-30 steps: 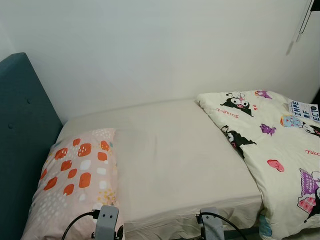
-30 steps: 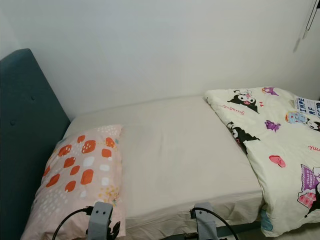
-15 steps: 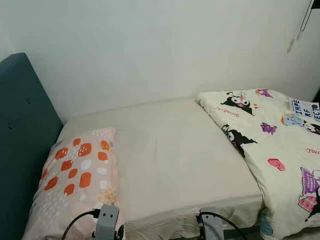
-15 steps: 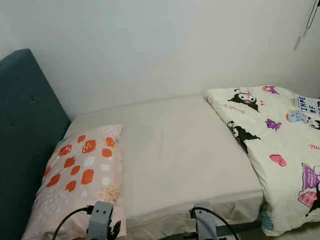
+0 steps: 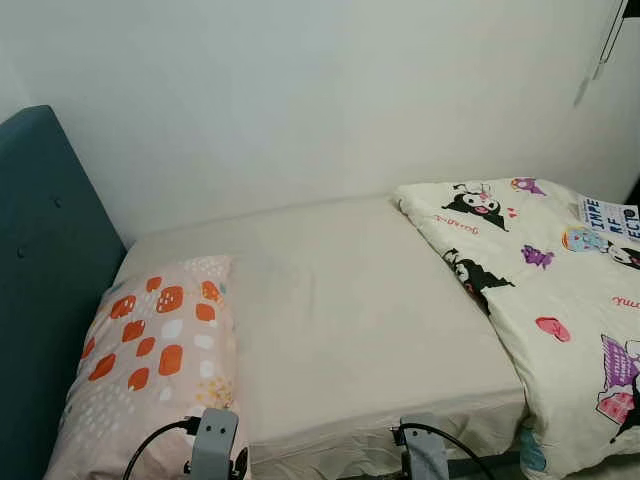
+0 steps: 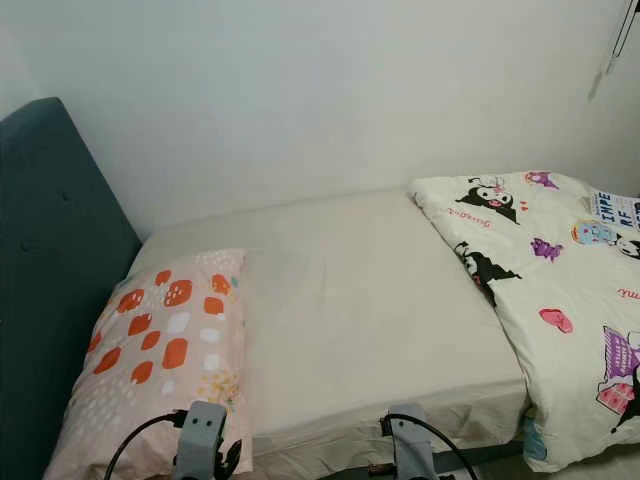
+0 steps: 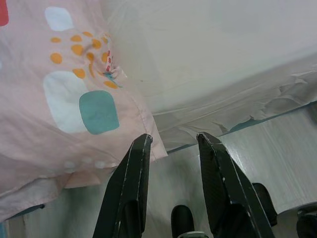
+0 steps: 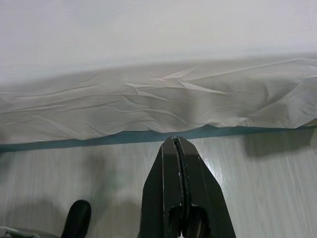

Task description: Clean up the room

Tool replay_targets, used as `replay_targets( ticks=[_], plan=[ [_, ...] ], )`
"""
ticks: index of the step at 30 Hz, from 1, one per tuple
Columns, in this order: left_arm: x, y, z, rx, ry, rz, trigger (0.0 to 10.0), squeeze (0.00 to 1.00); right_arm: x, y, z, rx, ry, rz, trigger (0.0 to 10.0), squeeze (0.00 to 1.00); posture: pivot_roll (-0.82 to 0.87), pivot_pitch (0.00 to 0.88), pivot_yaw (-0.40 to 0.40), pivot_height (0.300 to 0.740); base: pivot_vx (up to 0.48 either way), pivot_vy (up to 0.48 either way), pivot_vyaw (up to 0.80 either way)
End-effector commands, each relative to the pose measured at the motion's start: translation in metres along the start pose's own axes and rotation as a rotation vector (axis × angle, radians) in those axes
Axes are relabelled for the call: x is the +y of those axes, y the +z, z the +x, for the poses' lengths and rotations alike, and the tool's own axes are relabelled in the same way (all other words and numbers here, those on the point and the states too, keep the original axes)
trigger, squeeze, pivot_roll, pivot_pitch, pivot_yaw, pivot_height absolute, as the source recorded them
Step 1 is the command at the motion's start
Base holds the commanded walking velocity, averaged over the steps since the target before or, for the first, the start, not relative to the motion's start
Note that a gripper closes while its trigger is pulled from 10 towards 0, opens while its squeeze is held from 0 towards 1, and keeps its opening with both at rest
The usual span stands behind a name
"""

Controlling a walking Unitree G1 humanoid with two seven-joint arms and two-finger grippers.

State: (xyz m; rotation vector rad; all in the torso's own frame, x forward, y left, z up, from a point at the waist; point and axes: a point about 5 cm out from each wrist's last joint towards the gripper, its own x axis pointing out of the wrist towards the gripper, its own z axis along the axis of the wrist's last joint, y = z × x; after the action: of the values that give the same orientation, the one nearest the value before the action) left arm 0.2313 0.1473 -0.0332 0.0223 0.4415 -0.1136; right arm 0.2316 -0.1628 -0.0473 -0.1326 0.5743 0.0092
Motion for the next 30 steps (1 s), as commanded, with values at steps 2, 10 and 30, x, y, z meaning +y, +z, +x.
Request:
replay_targets(
  ticks=[2,10,30],
  plan=[
    [0.002,0.000,-0.002,-0.010,-0.001,0.019,10.0,0.00,0.000,-0.001,-0.001,0.001,-0.019,-0.019,10.0,0.00,-0.04,0.111,0.039,0.740,0.000,0.000,0.00],
    [0.014,0.034,-0.003,-0.226,0.009,0.013,10.0,0.00,-0.025,0.020,-0.002,-0.178,-0.155,0.060,10.0,0.00,-0.04,0.113,0.040,0.740,0.000,0.000,0.00],
    [-0.005,0.000,-0.010,-0.060,-0.038,0.053,10.0,0.00,-0.019,-0.015,-0.012,-0.026,-0.096,0.011,10.0,0.00,-0.05,0.045,0.047,0.740,0.000,0.000,0.00]
  ],
)
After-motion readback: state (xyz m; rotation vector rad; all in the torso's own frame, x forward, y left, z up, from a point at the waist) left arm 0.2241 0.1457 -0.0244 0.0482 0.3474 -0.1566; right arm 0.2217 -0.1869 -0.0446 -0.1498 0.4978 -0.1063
